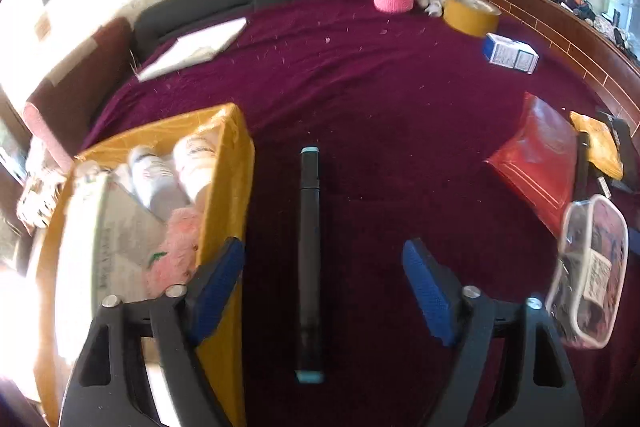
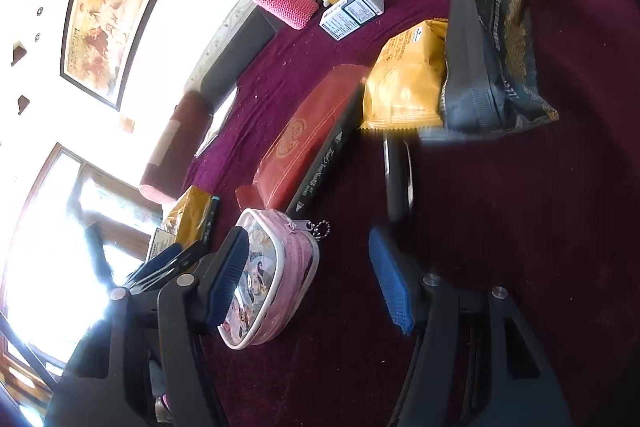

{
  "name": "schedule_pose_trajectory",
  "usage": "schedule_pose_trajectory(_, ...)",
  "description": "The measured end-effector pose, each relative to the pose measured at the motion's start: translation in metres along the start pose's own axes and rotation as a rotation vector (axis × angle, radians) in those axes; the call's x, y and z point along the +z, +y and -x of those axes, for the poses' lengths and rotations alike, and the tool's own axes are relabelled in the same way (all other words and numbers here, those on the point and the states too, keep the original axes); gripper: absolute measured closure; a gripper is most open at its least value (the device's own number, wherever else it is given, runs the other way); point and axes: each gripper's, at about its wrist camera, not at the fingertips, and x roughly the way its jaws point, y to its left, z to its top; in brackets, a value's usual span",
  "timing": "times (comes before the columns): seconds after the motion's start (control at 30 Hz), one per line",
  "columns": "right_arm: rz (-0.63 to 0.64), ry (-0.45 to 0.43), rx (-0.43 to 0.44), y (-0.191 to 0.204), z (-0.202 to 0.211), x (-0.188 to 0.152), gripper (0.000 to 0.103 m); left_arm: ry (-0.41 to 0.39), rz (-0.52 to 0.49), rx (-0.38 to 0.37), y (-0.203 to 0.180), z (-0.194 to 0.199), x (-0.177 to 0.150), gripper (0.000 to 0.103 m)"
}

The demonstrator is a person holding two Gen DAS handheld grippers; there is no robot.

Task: Organize objects
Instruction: 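Grasp the black teal-capped marker on the table with the left gripper, then grasp tan-capped marker with right gripper while left gripper carries teal-capped marker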

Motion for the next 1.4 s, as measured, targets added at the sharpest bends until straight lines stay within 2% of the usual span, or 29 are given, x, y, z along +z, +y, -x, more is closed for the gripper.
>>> schedule_pose_trajectory(0.03,0.001,0.003,0.002,0.002,-0.001,-0.001,0.041,0.013,0.005,-0.001,0.0,-0.004,0.002,0.039)
schedule_pose_trajectory(0.07,0.004,0.005,0.003,0.003,-0.002,-0.001,0.04,0.022,-0.008,-0.004,-0.004,-0.005,0.002,0.061)
schedule_pose_trajectory(0.1,0.007,0.007,0.003,0.004,-0.002,-0.002,0.039,0.029,-0.023,0.003,-0.008,-0.004,0.002,0.074)
schedule_pose_trajectory(0.13,0.009,0.008,0.002,0.004,-0.003,-0.001,0.039,0.037,-0.021,-0.037,-0.009,-0.001,0.0,0.092)
schedule_pose_trajectory(0.17,0.012,0.009,0.002,0.005,-0.001,-0.003,0.039,0.057,-0.004,-0.078,-0.009,0.0,-0.001,0.092)
schedule_pose_trajectory(0.27,0.015,0.01,0.002,0.005,-0.003,-0.002,0.038,0.055,0.009,-0.085,-0.013,0.01,-0.01,0.092)
schedule_pose_trajectory(0.37,0.017,0.011,0.004,0.006,-0.003,-0.003,0.036,0.028,-0.027,-0.046,-0.021,0.008,-0.012,0.092)
schedule_pose_trajectory(0.53,0.028,0.013,-0.003,0.008,-0.004,-0.005,0.035,-0.034,-0.007,-0.016,-0.028,0.006,-0.014,0.092)
schedule_pose_trajectory(0.57,0.029,0.013,-0.004,0.008,-0.005,-0.004,0.035,-0.029,0.009,-0.048,-0.024,0.006,-0.015,0.092)
schedule_pose_trajectory(0.63,0.03,0.012,-0.004,0.008,-0.005,-0.004,0.035,-0.027,0.07,-0.168,-0.015,0.013,-0.017,0.092)
schedule_pose_trajectory(0.7,0.033,0.012,-0.007,0.008,-0.006,-0.005,0.035,-0.07,0.08,-0.197,-0.009,0.032,-0.022,0.092)
schedule_pose_trajectory(0.83,0.045,0.011,-0.04,0.01,-0.008,-0.005,0.036,-0.179,0.14,-0.333,0.015,0.088,-0.041,0.092)
schedule_pose_trajectory(0.97,0.057,-0.012,-0.169,0.021,-0.003,0.0,0.035,-0.257,0.155,-0.381,0.039,0.124,-0.058,0.092)
schedule_pose_trajectory(1.1,0.074,0.007,-0.266,0.04,-0.012,0.023,0.036,-0.285,0.214,-0.399,0.063,0.133,-0.071,0.092)
schedule_pose_trajectory(1.17,0.092,0.018,-0.354,0.046,-0.026,0.033,0.042,-0.291,0.248,-0.402,0.074,0.133,-0.078,0.092)
schedule_pose_trajectory(1.23,0.117,0.048,-0.43,0.048,-0.041,0.038,0.068,-0.296,0.28,-0.409,0.087,0.132,-0.084,0.092)
schedule_pose_trajectory(1.33,0.128,0.064,-0.488,0.053,-0.055,0.042,0.071,-0.307,0.315,-0.404,0.107,0.131,-0.094,0.092)
schedule_pose_trajectory(1.4,0.157,0.044,-0.577,0.06,-0.061,0.045,0.078,-0.314,0.329,-0.397,0.119,0.13,-0.1,0.092)
